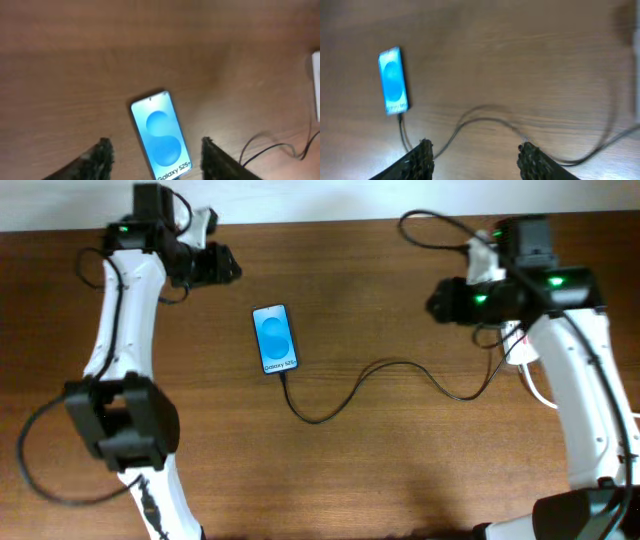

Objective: Plug charger to phone and switch on socket
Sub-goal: 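Release the phone with left gripper and move right gripper to the power strip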

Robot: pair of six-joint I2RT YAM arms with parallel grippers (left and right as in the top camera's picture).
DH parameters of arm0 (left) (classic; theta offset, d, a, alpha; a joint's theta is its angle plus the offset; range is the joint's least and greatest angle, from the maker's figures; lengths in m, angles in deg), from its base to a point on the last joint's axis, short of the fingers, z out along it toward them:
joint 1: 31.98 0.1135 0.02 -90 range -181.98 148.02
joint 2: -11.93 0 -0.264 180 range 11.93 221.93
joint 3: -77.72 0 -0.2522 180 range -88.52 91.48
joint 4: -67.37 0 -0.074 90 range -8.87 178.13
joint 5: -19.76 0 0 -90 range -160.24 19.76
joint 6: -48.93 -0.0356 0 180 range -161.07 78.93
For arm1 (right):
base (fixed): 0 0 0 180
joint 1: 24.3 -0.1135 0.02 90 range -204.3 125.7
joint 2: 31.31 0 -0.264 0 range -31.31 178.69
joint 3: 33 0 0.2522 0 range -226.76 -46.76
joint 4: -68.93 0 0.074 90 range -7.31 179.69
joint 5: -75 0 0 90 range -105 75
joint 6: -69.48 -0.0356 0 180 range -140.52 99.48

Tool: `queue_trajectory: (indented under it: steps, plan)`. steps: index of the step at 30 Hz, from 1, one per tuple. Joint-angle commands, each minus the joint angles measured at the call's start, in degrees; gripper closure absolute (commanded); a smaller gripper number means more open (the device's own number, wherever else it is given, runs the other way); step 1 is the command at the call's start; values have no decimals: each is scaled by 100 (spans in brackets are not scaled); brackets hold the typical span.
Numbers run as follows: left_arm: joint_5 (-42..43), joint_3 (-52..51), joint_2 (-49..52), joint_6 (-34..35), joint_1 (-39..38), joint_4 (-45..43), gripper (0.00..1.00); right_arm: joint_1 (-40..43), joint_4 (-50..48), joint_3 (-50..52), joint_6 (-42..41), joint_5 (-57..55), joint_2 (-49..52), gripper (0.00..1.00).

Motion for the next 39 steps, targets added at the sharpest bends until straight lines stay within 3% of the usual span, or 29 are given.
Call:
queue_trajectory:
  steps: [1,2,4,8,12,24,39]
  plan:
    - [-352,149,-715,-20,35,11,9,863,74,-339,-28,-79,-149,39]
    - [-380,151,-822,-20,35,13,0,1123,70,-334,-9,-81,-140,39]
    - [-380,149,-922,-20,35,15,0,1749,68,-334,-9,-175,-70,37]
    - [-380,146,-940,-20,35,22,1,2715,7,-332,155,-181,214,22]
    - [-380,146,-940,-20,35,22,0,3206,-238,-332,284,-177,809,19]
    - [-380,144,-940,-20,35,22,1,3235,-1504,-332,289,-243,2284,18]
    - [-380,144,-940,-20,35,22,1,2826,-1930,-332,254,-592,3333,18]
